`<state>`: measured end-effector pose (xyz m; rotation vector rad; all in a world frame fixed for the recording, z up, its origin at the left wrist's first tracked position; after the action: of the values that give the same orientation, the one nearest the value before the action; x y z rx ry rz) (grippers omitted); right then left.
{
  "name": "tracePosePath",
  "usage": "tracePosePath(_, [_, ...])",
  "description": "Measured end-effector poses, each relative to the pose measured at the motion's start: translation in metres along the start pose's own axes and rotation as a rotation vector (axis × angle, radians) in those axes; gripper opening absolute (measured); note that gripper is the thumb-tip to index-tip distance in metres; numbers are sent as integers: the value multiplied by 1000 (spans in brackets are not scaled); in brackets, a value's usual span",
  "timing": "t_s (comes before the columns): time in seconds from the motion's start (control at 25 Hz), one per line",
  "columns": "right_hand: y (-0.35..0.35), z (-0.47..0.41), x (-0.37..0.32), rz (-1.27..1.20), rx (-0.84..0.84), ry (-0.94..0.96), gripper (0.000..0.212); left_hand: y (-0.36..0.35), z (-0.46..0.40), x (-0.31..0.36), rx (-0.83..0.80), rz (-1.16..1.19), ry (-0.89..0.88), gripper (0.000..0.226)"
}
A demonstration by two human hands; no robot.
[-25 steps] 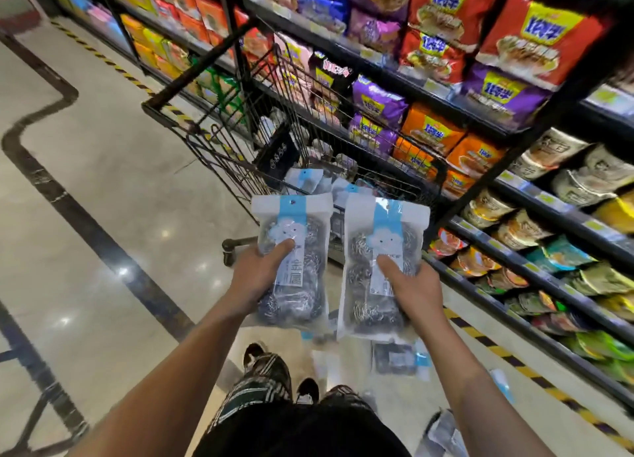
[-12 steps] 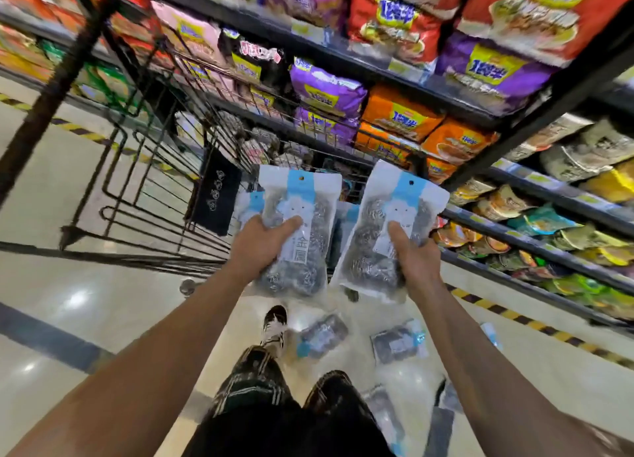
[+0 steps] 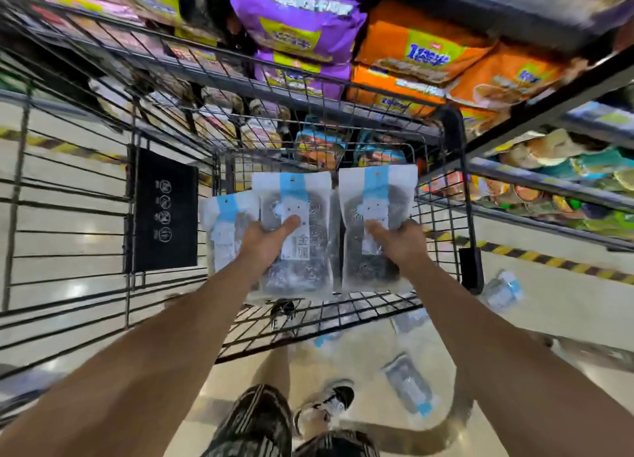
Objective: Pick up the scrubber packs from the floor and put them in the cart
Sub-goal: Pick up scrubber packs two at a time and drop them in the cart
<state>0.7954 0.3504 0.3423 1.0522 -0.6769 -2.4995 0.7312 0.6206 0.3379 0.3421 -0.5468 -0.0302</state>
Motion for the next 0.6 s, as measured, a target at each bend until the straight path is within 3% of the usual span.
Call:
tracePosePath(0.24, [-15, -22, 27, 125, -16, -40, 48, -25, -29, -38, -3, -171, 76, 52])
tracePosePath(0.36, [3, -8, 23, 223, -20, -72, 56, -19, -21, -41, -25, -255, 117, 84])
tracePosePath(0.44, [11, -2, 17, 299, -25, -54, 63, -14, -18, -44, -33, -291, 97, 93])
tracePosePath(0.6, [36, 40, -7, 389, -22, 79, 57, 3, 29, -17, 35, -399, 50, 69])
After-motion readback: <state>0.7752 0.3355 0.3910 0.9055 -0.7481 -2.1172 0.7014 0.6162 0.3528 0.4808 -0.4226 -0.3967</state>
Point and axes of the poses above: each hand's wrist, its own z-axis away from the middle knuckle, its own y-axis out of the back of the hand, x = y × z, the point moved 4 cm from there along -z, towards the middle knuckle, and after that the axes turned 8 degrees about -z, right-handed, at the moved point
